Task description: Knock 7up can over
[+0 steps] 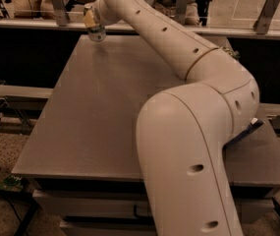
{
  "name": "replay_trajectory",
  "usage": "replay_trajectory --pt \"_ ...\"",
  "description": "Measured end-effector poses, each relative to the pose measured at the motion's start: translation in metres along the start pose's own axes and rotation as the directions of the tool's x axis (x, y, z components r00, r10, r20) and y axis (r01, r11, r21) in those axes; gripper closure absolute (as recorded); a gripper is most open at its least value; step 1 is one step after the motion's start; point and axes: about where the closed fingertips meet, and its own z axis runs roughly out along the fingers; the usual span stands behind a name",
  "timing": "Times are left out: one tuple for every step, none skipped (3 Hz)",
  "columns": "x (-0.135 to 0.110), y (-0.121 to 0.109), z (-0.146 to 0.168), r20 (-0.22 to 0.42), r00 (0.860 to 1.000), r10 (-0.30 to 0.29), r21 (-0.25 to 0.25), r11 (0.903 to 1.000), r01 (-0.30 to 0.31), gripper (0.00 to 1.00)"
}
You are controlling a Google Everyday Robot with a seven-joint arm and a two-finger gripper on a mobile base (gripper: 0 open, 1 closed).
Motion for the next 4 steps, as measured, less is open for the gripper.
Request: replay_trajectory --pt "-0.005 0.0 -0.021 -0.011 1.0 -0.013 0.005 0.9999 0.013 1.0" --pt "-0.007 0.0 -0.038 -0.031 0.999 -0.034 0.015 0.9993 0.034 1.0" --pt "0.0 0.004 -0.093 -0.168 0.979 -0.116 -0.008 0.9932 0.116 1.0" --pt "0.009 0.008 -0.12 -0.252 0.954 -0.163 -0.046 0.9866 0.157 1.0"
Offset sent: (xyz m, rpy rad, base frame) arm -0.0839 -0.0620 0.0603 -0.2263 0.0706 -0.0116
